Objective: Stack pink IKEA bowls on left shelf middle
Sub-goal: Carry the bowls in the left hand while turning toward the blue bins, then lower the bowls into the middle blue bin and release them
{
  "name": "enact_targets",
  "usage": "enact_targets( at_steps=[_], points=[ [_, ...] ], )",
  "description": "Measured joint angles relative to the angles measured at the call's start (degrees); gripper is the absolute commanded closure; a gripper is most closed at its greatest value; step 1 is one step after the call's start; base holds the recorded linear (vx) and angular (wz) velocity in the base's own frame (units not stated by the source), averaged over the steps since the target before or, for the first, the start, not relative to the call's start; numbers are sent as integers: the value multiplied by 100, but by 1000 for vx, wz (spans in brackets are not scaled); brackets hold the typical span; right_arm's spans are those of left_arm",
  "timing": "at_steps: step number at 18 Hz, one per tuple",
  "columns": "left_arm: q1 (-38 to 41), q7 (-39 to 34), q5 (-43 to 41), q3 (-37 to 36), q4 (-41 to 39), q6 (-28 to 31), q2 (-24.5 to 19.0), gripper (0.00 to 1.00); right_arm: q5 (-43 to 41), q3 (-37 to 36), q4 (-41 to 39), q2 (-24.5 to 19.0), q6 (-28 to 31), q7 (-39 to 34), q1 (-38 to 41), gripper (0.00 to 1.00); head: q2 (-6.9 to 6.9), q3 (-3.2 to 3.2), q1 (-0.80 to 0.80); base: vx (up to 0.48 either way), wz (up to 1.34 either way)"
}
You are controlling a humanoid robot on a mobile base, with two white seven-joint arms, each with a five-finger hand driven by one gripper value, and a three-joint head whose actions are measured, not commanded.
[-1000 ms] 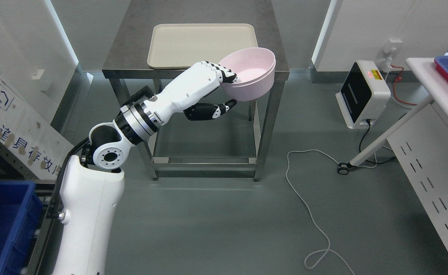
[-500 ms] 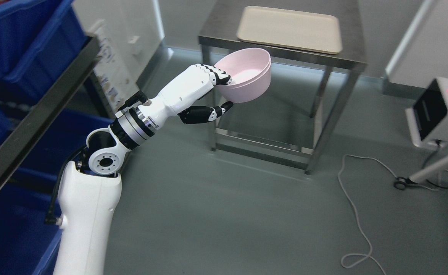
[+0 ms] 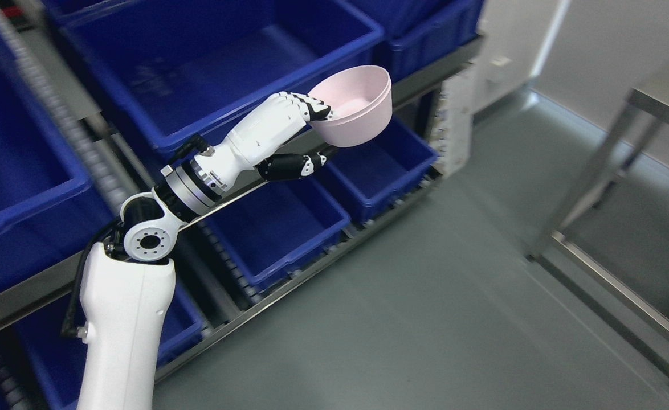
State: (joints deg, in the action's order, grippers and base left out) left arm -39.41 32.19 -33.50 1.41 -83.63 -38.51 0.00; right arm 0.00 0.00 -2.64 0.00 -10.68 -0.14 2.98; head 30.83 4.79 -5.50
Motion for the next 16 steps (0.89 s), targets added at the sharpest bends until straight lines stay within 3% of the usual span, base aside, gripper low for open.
enact_targets(
  at_steps=[9, 16],
  points=[
    [-386, 15, 4, 166, 4, 262, 0, 95, 0, 0, 0, 0, 0, 0, 0, 0, -3, 0, 0, -36, 1019],
    [-1360, -3, -711, 150, 469, 1261, 1, 95, 0, 0, 0, 0, 0, 0, 0, 0, -3, 0, 0, 72, 336]
  ],
)
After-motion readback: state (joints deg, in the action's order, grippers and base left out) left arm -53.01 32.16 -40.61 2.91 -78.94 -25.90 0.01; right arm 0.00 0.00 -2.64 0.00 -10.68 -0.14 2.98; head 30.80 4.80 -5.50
